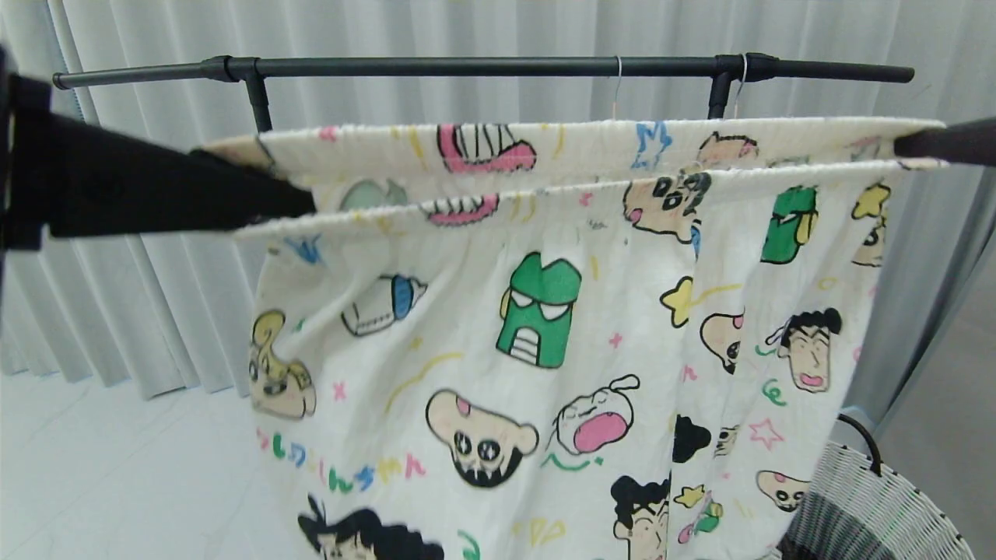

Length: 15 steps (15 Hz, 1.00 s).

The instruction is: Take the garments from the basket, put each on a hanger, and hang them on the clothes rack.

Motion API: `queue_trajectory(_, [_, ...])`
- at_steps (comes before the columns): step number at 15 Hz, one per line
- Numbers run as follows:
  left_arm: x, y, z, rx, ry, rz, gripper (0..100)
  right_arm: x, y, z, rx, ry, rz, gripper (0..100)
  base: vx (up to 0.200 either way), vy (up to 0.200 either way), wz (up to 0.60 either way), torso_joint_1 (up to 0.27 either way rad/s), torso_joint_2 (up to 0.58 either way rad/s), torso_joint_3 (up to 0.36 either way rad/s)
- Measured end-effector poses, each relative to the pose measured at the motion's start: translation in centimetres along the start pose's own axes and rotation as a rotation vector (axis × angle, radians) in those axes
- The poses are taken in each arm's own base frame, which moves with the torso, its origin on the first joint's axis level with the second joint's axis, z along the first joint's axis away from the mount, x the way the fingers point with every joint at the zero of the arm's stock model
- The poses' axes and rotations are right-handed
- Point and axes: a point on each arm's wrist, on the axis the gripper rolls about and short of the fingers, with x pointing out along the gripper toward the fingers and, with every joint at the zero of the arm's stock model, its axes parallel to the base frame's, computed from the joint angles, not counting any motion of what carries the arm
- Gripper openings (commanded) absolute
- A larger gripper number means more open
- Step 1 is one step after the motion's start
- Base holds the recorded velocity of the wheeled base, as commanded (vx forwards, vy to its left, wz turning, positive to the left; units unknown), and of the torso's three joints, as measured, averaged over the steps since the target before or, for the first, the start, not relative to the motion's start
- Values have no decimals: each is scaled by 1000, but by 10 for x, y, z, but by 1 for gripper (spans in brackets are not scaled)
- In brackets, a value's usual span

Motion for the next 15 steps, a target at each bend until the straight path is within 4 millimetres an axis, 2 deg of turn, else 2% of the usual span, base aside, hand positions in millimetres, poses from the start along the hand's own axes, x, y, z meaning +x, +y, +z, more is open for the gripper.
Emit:
queue_trajectory(2, [15,3,0,-12,-14,38,0,-15,0,-11,8,77,-7,0,0,0,0,0,0,0])
queue_trajectory(5, [30,2,-14,2,49,57,0,-23,0,-16,9,69,-12,0,0,0,0,0,0,0])
queue_trajectory(15, [31,-2,-14,0,24,36,0,-21,1,-26,11,106,-11,0,0,0,0,0,0,0])
